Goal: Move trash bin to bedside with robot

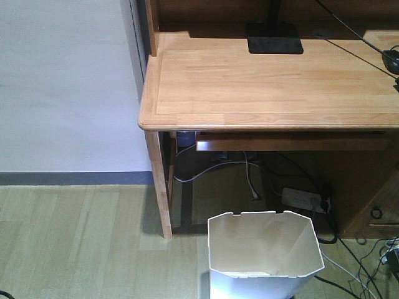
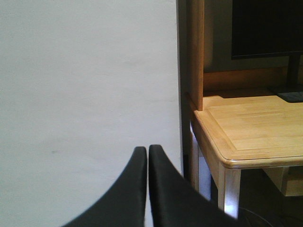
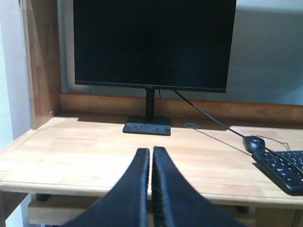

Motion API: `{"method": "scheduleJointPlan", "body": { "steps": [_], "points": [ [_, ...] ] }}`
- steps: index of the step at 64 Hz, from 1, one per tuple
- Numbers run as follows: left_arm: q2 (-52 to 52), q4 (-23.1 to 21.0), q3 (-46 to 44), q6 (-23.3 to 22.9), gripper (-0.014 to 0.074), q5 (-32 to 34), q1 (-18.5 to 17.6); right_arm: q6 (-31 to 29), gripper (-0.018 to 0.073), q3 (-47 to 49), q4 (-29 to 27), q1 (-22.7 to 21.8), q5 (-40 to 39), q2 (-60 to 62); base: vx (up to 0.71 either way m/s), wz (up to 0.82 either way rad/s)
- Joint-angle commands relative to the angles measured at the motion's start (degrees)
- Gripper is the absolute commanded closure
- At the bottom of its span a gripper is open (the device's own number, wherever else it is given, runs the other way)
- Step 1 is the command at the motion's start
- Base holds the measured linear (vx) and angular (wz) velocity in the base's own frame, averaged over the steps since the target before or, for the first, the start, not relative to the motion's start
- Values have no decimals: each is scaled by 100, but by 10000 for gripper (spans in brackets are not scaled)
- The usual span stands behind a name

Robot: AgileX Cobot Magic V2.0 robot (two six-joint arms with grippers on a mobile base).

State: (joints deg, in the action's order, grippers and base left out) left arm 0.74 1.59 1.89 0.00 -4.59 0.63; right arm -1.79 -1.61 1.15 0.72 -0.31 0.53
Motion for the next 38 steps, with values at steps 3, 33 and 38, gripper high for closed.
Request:
{"method": "scheduleJointPlan", "body": {
  "steps": [3,33,38],
  "points": [
    [84,-54,67,-79,603,427,-35,8,568,194,-47,-27,-501,65,0,0],
    [84,-54,67,-79,603,427,-35,9,568,2296,-42,-27,931,-2266,0,0],
    [84,-54,67,-79,603,427,-35,3,568,2524,-42,-27,1288,-2641,0,0]
  ]
}}
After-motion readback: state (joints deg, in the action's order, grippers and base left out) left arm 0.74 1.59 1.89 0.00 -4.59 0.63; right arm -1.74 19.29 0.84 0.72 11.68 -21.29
